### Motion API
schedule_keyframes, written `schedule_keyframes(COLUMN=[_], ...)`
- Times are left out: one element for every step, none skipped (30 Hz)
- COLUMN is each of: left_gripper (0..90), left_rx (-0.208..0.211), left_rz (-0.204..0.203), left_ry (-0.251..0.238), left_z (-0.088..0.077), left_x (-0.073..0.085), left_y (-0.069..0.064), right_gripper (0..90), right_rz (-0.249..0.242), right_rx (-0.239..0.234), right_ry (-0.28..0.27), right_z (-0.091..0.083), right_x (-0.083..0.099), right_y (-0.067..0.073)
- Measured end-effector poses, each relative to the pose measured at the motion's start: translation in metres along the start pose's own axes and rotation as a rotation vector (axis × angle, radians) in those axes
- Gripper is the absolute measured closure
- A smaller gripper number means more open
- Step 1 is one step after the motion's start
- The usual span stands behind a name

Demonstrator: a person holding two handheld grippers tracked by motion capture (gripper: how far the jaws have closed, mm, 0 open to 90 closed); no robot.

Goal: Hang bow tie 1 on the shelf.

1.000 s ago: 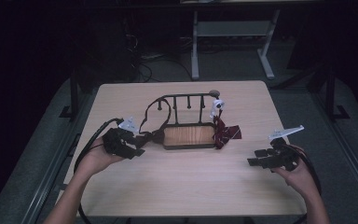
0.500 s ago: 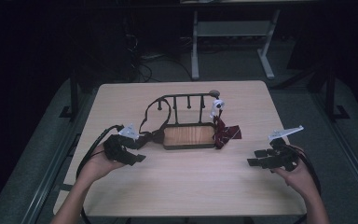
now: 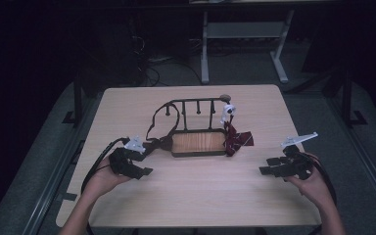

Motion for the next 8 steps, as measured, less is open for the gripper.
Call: schedule_keyframes(left_gripper=[41.2,41.2,41.0,40.9,40.8,40.7,40.5,40.3], left_rx=[0.000,-0.001,-0.004,-0.003,-0.002,-0.001,-0.001,-0.002], left_rz=[-0.002,-0.004,-0.005,-0.006,-0.011,-0.010,-0.013,-0.013], left_ry=[0.000,0.002,-0.002,-0.007,-0.014,-0.023,-0.029,-0.034], left_z=[0.001,0.002,0.003,0.005,0.006,0.008,0.009,0.011], left_x=[0.001,0.003,0.005,0.006,0.007,0.008,0.010,0.011], left_y=[0.000,-0.001,-0.001,-0.002,-0.003,-0.004,-0.005,-0.005], right_gripper=[40.7,40.7,40.7,40.7,40.7,40.7,40.7,40.7], right_rz=[0.000,0.002,0.003,0.003,0.002,0.000,0.000,0.000], right_rx=[0.000,-0.003,-0.002,-0.003,-0.003,-0.005,-0.007,-0.007], right_ry=[0.000,-0.002,0.002,0.002,0.000,-0.002,-0.008,-0.009], right_z=[0.000,0.001,0.001,0.001,0.001,0.001,0.001,0.002], right_x=[0.000,0.000,0.001,0.001,0.001,0.001,0.001,0.001], right_y=[0.000,0.000,0.000,0.000,0.000,0.001,0.001,0.001])
Point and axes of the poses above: each handheld gripper's, and its own axes: z roughly forward along the jaws, x roughly out of its underside, y roughly to its left, the point moved 10 cm from there along z, roughly forward along the jaws, and after that the axes turned 15 degrees about x, right-handed, at the moved point
